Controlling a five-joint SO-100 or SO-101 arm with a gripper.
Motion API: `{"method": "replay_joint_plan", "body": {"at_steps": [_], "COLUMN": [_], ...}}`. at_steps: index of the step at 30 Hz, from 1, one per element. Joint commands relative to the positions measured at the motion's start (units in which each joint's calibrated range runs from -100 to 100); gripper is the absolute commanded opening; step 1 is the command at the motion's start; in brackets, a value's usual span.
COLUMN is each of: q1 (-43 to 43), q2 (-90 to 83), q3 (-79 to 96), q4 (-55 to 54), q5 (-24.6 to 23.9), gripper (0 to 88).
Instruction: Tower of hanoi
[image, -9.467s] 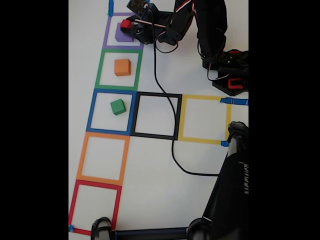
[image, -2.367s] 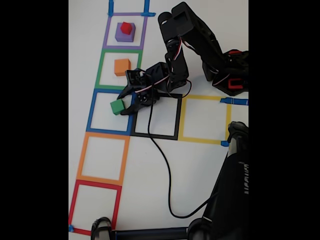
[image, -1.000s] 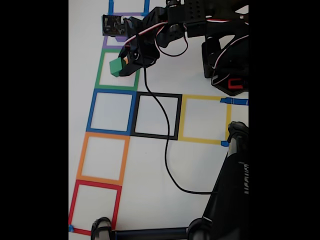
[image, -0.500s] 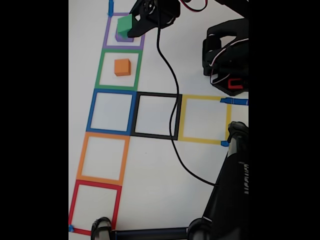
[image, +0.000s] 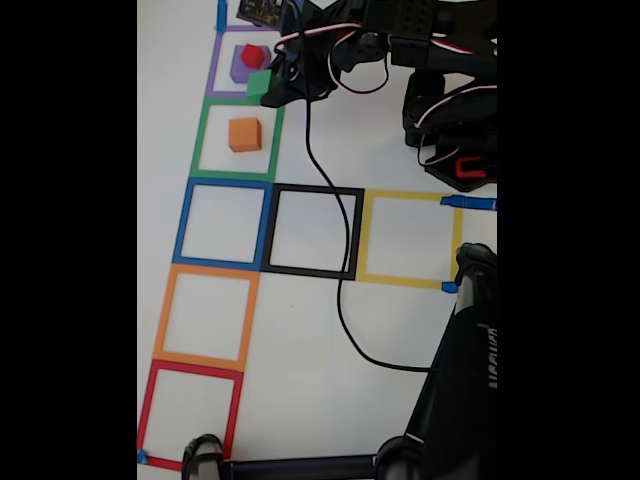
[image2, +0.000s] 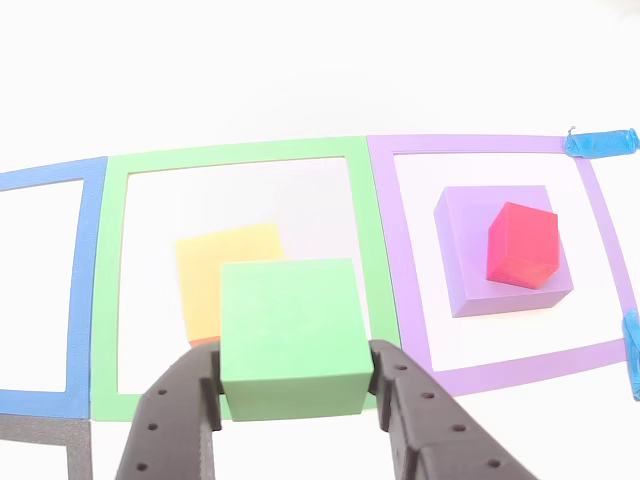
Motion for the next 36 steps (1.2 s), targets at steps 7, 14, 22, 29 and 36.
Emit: {"method": "replay_joint_plan", "body": {"at_steps": [7,14,22,29,36], "q1": [-2.0,-6.0,-7.4,-6.7,-6.8], "q2": [20.9,29.6,39.2,43.4,46.1], "q3": [4.5,6.1,6.5,6.3,6.8], "q4": [-33.4,-45.5,-56.3,-59.4,-62.1], "q5": [0.4,0.4,0.4,0.4,0.4], "gripper": [3.9,3.9,3.9,3.8,4.3]}}
